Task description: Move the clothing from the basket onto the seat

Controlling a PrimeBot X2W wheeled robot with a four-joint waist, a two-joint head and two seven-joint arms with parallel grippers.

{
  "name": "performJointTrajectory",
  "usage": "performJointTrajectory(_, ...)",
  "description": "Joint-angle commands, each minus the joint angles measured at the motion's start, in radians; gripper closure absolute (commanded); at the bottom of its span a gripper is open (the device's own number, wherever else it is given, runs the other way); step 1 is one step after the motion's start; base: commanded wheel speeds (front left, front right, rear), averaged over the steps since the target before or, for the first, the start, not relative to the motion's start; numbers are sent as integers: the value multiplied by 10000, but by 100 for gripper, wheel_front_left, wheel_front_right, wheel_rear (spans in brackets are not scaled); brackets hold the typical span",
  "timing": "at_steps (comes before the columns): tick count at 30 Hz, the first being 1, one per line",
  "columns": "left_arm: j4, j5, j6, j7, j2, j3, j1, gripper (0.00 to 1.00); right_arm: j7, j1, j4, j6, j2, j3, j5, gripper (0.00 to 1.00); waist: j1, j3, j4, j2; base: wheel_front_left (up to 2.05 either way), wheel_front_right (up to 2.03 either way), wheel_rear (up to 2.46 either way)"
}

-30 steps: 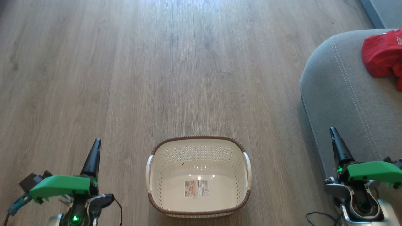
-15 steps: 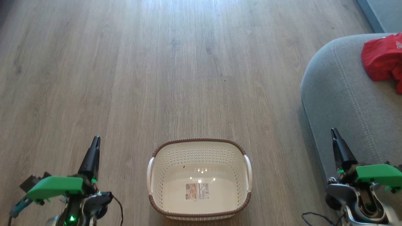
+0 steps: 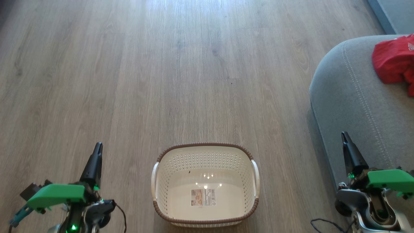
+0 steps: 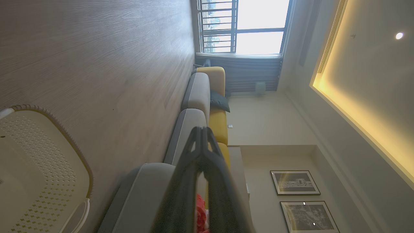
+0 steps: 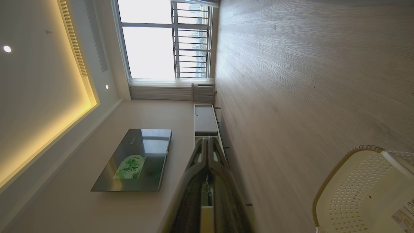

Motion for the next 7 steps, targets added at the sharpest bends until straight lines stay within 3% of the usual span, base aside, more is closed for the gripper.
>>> performJointTrajectory(1, -344, -57, -92, 77, 114, 345, -279, 100, 61, -198, -389, 0, 0, 167, 52, 100, 0, 1, 0, 0, 0, 0, 0)
performJointTrajectory(7, -344, -57, -92, 76, 114, 345, -279, 100, 61, -198, -389, 0, 0, 167, 52, 100, 0, 1, 0, 0, 0, 0, 0)
